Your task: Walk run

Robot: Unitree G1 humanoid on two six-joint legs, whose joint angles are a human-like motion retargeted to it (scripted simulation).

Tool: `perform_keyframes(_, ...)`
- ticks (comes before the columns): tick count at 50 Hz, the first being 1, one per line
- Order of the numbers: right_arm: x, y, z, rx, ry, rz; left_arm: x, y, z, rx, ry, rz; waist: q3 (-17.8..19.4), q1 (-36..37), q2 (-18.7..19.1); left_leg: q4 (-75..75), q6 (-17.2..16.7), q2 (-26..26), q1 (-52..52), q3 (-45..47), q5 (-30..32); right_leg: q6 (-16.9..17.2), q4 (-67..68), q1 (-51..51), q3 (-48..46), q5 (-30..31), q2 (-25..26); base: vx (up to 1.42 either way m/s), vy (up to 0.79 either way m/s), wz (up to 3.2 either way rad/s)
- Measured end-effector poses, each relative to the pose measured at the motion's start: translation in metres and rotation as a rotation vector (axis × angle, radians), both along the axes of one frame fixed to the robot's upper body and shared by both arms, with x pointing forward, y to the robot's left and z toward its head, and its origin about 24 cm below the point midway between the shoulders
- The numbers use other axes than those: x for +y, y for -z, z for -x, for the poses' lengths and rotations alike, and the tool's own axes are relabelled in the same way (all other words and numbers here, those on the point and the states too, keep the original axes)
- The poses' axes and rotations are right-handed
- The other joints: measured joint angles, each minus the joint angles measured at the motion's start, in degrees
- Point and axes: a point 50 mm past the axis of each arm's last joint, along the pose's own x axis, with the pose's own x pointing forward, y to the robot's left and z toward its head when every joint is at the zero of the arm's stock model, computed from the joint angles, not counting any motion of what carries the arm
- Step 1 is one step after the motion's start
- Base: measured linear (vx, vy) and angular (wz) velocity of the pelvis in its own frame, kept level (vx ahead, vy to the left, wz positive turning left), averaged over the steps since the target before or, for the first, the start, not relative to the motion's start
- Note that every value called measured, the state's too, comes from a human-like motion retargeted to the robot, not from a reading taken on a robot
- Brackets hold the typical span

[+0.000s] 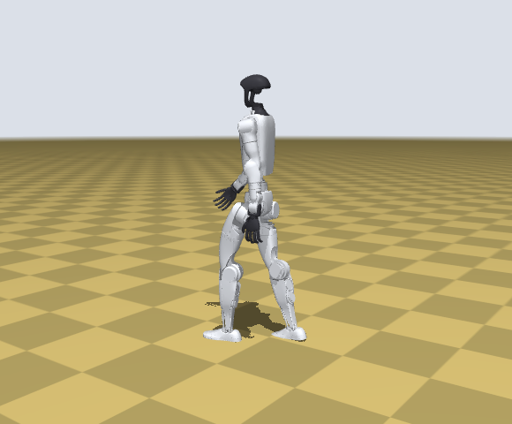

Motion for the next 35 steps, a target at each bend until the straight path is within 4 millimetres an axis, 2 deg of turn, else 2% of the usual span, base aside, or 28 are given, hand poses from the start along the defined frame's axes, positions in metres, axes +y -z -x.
perform_keyframes(3,0.006,0.012,0.017,0.066,-0.013,-0.019,0.001,0.001,-0.019,-0.051,0.005,0.002,-0.9,-0.1,-0.4,3.5,2.5,-0.2,-0.2,1.5,-1.8,2.6,2.0,0.7,0.1,3.5,-2.2,0.58,0.22,-0.32)
perform_keyframes(6,0.008,0.026,0.043,0.156,-0.014,-0.046,0.003,0.001,-0.042,-0.1,0.016,0.005,-1.8,0.0,0.1,4.6,4.8,-0.4,1.5,2.3,-5.3,4.2,6.3,0.4,-0.2,9.0,-3.6,0.49,0.19,-0.26)
perform_keyframes(9,0.006,0.04,0.077,0.27,-0.03,-0.04,0.003,0.0,-0.067,-0.158,0.033,0.013,-2.8,0.3,2.2,2.9,6.0,0.9,5.0,2.5,-7.7,2.9,14.0,-1.5,-1.0,16.3,-3.7,0.59,0.21,-0.36)
perform_keyframes(12,0.005,0.05,0.111,0.385,-0.053,-0.014,0.005,-0.004,-0.1,-0.243,0.046,0.021,-3.0,-0.5,4.9,1.8,6.3,3.2,8.0,2.0,-9.7,1.3,27.4,-7.5,0.6,21.9,-2.1,0.42,0.14,-0.2)
perform_keyframes(13,0.004,0.053,0.122,0.422,-0.059,-0.008,0.007,-0.007,-0.112,-0.275,0.051,0.021,-3.2,-0.8,5.7,1.4,6.4,3.8,8.7,1.9,-10.2,0.1,32.9,-10.3,-0.5,22.4,-2.5,0.38,0.1,-0.14)
perform_keyframes(15,0.003,0.057,0.144,0.496,-0.062,-0.003,0.011,-0.013,-0.137,-0.338,0.065,0.018,-3.5,-1.4,6.7,0.8,6.8,4.4,9.7,1.8,-10.9,-0.8,42.1,-16.0,-2.0,19.0,-3.3,0.39,0.07,-0.06)
perform_keyframes(18,0.003,0.061,0.174,0.58,-0.015,-0.026,0.019,-0.025,-0.175,-0.43,0.086,0.012,-3.3,-3.3,6.9,-0.7,7.1,3.4,11.4,1.1,-11.3,1.6,46.7,-23.1,-1.3,15.1,-3.5,0.33,0.03,0.24)
perform_keyframes(22,0.007,0.063,0.208,0.63,0.072,-0.131,0.028,-0.045,-0.218,-0.568,0.079,0.002,-3.1,-6.6,5.9,-2.6,7.4,0.9,13.9,-0.2,-11.9,2.6,41.4,-30.1,-2.3,9.4,-5.5,0.4,0.05,0.38)
perform_keyframes(26,0.01,0.062,0.244,0.71,0.156,-0.235,0.029,-0.063,-0.247,-0.687,0.065,-0.005,-2.6,-9.4,3.4,-4.0,8.1,-2.9,17.6,-1.6,-13.2,5.6,24.5,-32.7,-1.0,9.7,-7.1,0.42,-0.02,0.46)
perform_keyframes(30,0.01,0.058,0.274,0.805,0.192,-0.249,0.027,-0.074,-0.264,-0.751,0.063,0.016,-1.9,-11.0,0.8,-4.7,8.2,-5.8,21.9,-3.5,-15.0,8.3,9.0,-33.7,5.5,9.7,-6.8,0.49,-0.09,0.46)
perform_keyframes(33,0.011,0.056,0.286,0.85,0.172,-0.245,0.024,-0.077,-0.269,-0.768,0.054,0.032,-1.5,-11.0,0.1,-4.9,7.7,-6.1,24.8,-4.7,-16.3,9.7,3.9,-34.7,5.9,11.2,-6.7,0.53,-0.14,0.31)
perform_keyframes(35,0.011,0.055,0.289,0.87,0.144,-0.239,0.022,-0.076,-0.269,-0.767,0.046,0.042,-1.8,-10.9,-0.2,-4.9,7.2,-6.0,26.0,-5.1,-17.0,9.0,3.9,-35.6,4.9,11.7,-6.8,0.48,-0.16,0.18)
